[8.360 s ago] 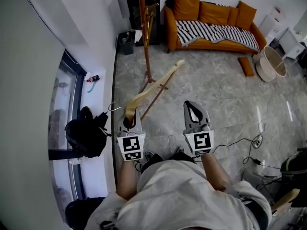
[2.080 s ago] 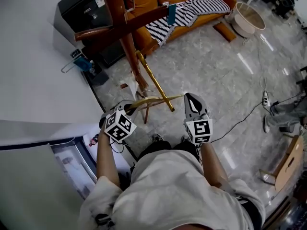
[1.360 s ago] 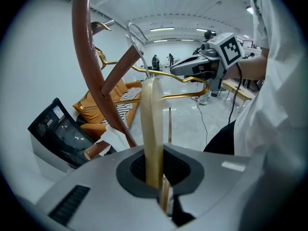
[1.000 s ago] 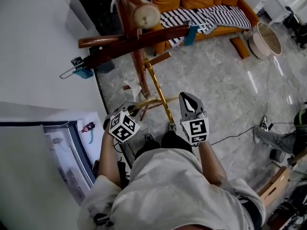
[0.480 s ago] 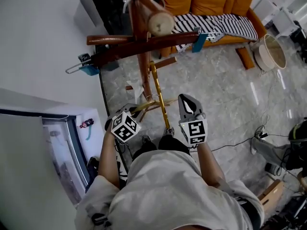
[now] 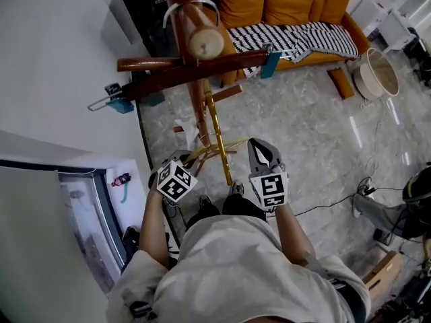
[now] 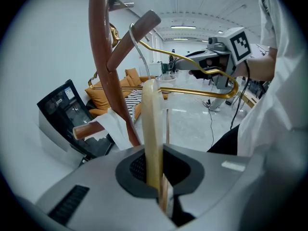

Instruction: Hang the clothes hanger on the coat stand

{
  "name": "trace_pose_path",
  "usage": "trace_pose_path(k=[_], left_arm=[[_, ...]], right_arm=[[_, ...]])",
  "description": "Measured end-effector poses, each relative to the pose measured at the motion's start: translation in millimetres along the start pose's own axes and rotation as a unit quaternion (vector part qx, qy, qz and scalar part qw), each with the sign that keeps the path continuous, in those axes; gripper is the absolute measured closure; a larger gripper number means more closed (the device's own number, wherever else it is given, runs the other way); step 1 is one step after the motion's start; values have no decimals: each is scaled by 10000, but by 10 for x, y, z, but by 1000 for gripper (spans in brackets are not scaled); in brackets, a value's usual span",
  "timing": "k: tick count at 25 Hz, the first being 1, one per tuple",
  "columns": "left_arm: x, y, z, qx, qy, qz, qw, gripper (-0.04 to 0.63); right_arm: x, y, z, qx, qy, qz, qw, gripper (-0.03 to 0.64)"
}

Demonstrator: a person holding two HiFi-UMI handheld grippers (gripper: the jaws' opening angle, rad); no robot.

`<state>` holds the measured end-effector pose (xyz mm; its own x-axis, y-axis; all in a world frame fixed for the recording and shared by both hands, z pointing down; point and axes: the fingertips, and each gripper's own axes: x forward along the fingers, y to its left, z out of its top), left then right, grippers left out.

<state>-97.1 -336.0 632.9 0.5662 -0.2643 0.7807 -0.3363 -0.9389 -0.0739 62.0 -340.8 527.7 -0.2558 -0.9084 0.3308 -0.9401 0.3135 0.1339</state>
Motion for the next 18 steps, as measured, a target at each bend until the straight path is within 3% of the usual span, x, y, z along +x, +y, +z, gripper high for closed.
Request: trace_pose_path(k=[18], left_arm=[[57,137,-102,-402,157,494,9978,565]], right_arm=[[118,38,31,-58,17,181,9998,612]])
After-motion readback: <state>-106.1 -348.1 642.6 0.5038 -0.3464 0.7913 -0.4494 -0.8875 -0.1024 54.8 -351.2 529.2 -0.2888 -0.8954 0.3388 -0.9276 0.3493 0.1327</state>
